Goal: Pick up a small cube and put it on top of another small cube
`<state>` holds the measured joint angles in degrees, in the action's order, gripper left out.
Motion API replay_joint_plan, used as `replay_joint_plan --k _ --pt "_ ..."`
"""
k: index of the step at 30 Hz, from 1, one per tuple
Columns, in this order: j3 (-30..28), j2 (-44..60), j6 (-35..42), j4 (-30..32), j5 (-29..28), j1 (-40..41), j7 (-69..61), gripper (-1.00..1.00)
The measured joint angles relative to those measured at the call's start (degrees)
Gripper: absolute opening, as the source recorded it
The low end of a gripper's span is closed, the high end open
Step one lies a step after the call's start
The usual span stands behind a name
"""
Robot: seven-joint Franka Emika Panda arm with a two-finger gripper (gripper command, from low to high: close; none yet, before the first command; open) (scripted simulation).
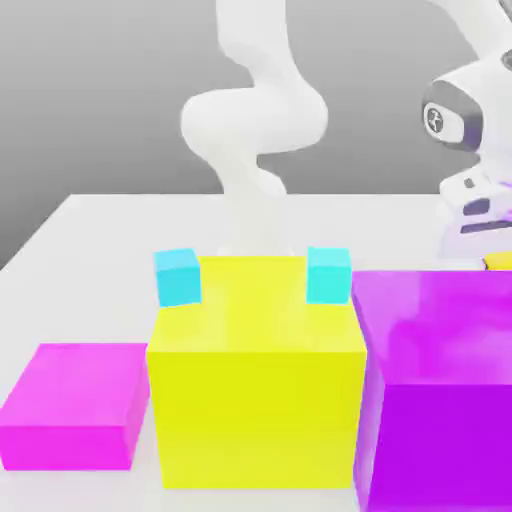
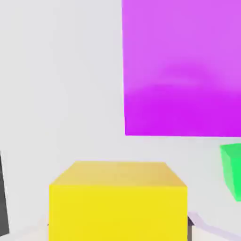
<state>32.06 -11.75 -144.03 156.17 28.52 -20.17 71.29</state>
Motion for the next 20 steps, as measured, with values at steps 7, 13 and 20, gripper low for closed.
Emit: replay_joint_plan --k 7,13,20 --pt "4.7 -5.3 -8.5 12.3 -7.1 3.7 3.6 -1.00" --pt "9.9 2.1 -15.7 12.7 -19.2 12.1 12.1 -1.00" --pt "10.8 12.0 -24.7 12.8 -34.3 17.8 22.4 -1.00"
